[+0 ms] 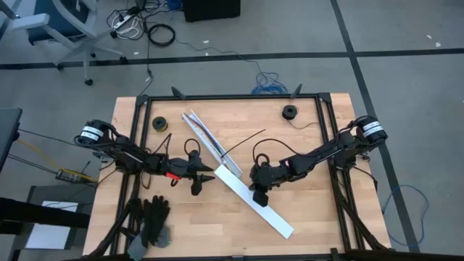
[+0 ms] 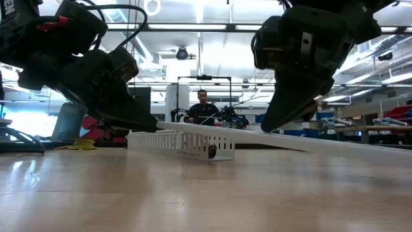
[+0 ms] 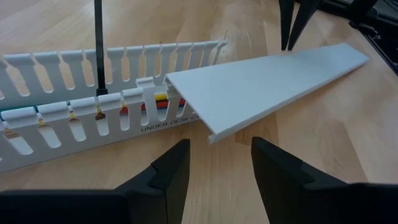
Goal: Ziptie cables
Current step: Close the white cable duct
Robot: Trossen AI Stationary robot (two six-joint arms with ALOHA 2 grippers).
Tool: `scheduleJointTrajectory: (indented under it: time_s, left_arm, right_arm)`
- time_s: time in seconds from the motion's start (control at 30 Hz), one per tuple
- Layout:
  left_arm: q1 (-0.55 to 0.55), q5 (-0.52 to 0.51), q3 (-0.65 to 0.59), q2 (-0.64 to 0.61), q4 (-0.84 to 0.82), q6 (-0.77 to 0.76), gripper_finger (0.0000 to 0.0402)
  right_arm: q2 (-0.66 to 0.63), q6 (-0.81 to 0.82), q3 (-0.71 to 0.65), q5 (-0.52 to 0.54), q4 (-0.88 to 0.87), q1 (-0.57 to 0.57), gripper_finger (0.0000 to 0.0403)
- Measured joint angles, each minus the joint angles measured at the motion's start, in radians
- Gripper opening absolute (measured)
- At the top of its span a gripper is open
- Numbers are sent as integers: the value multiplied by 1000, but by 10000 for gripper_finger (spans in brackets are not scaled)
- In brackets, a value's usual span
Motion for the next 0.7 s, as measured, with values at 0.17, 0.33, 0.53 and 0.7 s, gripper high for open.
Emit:
scheduleJointTrajectory:
  time_s: [0.17,0.33,0.53,0.7]
  left_arm:
    - [0,0,-1,0,-1,0,147]
    - [0,0,-1,0,0,-1,147]
    - [0,51,-1,0,27,-7,147]
    - [0,66,6,0,22,-15,147]
  right_arm:
    - [-37,-14,0,59,-1,14,1]
    - [-63,0,0,96,-39,19,1]
    - [-65,22,0,127,-58,19,0]
    - [-65,22,0,127,-57,16,0]
